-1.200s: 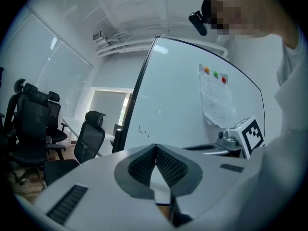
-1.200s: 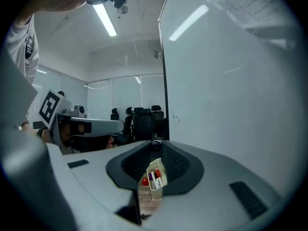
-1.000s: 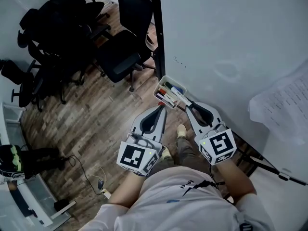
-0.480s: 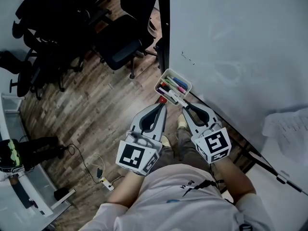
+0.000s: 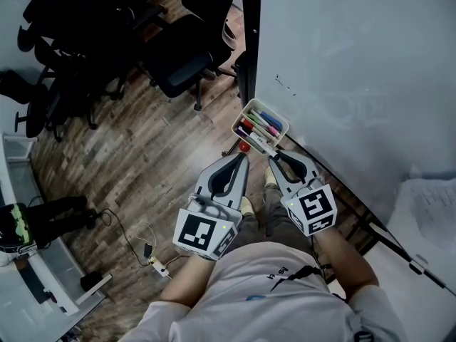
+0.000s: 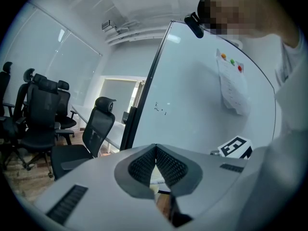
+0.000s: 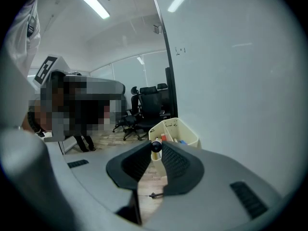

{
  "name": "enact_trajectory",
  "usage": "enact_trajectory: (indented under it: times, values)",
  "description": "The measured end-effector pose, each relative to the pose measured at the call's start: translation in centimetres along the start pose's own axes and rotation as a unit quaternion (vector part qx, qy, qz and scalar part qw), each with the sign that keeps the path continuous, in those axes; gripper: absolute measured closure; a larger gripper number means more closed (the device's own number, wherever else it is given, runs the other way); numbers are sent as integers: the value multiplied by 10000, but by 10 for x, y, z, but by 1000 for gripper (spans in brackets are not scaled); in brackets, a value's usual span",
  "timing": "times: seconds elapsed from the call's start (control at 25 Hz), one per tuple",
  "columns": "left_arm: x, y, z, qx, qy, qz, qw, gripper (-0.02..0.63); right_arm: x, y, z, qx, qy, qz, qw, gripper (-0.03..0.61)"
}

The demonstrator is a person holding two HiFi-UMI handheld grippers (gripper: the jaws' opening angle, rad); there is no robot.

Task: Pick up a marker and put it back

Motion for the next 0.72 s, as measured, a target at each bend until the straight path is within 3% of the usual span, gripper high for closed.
enact_trajectory:
  times: [0.36, 0.72]
  values:
    - [0, 3, -1, -47, 10, -11, 10000, 603, -10, -5, 1, -81, -19, -262, 9996, 491]
    - [-1, 5, 6, -209, -78, 8, 9998, 601, 6, 11, -5, -252, -10, 67, 9997, 492]
Point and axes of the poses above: the fingertips, and each gripper's own axes: y backward along the fingers, z to its right, x out of its top, the point moved 7 cm from there along y, backward along the fingers, and after that the axes turned 7 degrees about -y, right-handed, at the moved point
